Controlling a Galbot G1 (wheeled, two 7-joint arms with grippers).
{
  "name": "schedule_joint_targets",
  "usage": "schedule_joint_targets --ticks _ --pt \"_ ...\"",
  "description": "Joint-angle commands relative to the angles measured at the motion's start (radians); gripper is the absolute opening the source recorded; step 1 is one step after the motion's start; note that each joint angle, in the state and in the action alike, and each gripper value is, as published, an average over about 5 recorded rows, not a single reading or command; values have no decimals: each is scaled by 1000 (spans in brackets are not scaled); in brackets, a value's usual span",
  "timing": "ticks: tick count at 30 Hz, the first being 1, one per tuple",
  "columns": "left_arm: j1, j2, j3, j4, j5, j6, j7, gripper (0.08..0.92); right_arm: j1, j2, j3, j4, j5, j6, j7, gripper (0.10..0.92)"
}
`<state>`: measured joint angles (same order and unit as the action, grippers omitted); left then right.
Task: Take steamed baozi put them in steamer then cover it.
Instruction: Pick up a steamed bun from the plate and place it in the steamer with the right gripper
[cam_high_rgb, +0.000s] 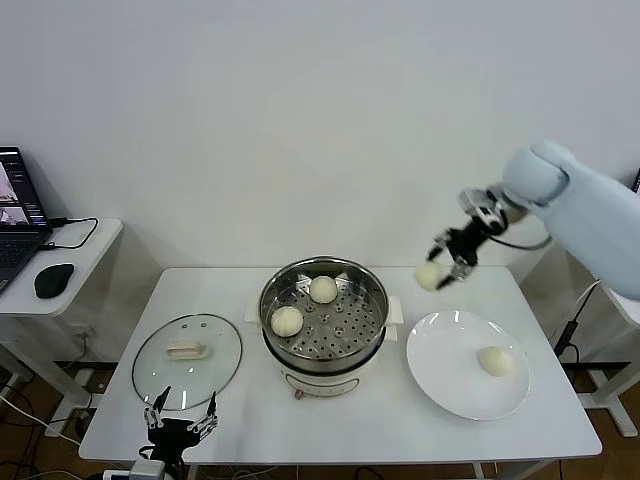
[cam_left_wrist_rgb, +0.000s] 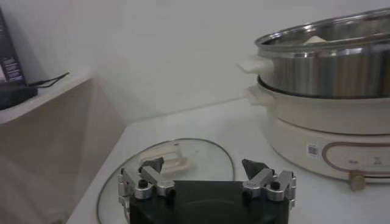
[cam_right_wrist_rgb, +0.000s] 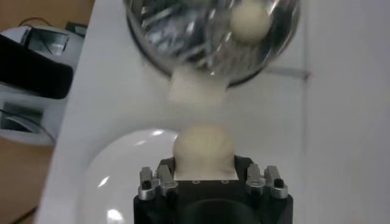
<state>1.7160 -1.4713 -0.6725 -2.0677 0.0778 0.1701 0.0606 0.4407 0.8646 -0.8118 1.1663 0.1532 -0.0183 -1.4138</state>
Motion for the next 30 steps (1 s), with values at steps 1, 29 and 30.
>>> schedule_joint_targets --ticks 1,29,30 --pt "0 2 -12 9 2 -4 -3 823 123 265 -34 -117 -7 357 6 602" --pt "-13 -24 -43 -21 -13 -7 -6 823 -44 340 -232 241 -400 593 134 602" --pt "-13 -24 -43 -20 -13 -7 -6 823 -53 344 -229 240 -419 598 138 602"
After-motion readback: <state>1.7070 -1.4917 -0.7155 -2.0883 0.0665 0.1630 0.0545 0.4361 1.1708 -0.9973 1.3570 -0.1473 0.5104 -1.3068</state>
